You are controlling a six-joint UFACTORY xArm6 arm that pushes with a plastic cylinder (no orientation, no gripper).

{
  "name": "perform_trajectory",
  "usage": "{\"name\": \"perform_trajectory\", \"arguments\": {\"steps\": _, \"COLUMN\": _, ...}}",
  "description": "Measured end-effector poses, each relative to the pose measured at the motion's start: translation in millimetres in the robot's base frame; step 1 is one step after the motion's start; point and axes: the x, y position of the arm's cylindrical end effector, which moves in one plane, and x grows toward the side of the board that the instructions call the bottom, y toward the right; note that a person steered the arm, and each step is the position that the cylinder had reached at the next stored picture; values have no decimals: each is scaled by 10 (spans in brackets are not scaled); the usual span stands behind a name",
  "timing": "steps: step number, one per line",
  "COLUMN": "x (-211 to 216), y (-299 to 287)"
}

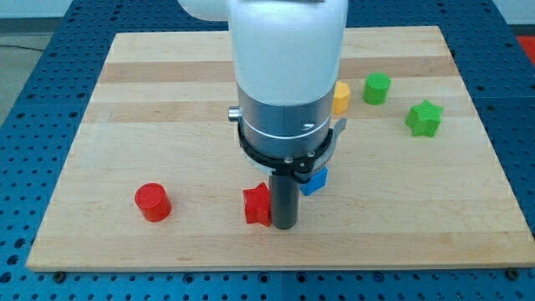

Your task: Move the blue cube diagonally bottom right to the blue heart

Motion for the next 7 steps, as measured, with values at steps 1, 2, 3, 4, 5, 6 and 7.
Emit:
{"name": "perform_trajectory", "arguments": {"steps": 1, "x": 0, "y": 53}}
{"name": "perform_trajectory", "arguments": {"steps": 2, "x": 0, "y": 99}}
{"name": "perform_trajectory", "arguments": {"steps": 3, "x": -40, "y": 122}}
{"name": "perform_trajectory", "arguments": {"steps": 4, "x": -26, "y": 129}}
{"name": "perform_trajectory", "arguments": {"steps": 5, "x": 196, "y": 1015}}
{"name": "perform_trajectory", "arguments": {"steps": 6, "x": 197, "y": 1946}}
{"name": "perform_trajectory", "arguments": {"steps": 7, "x": 196, "y": 2285}}
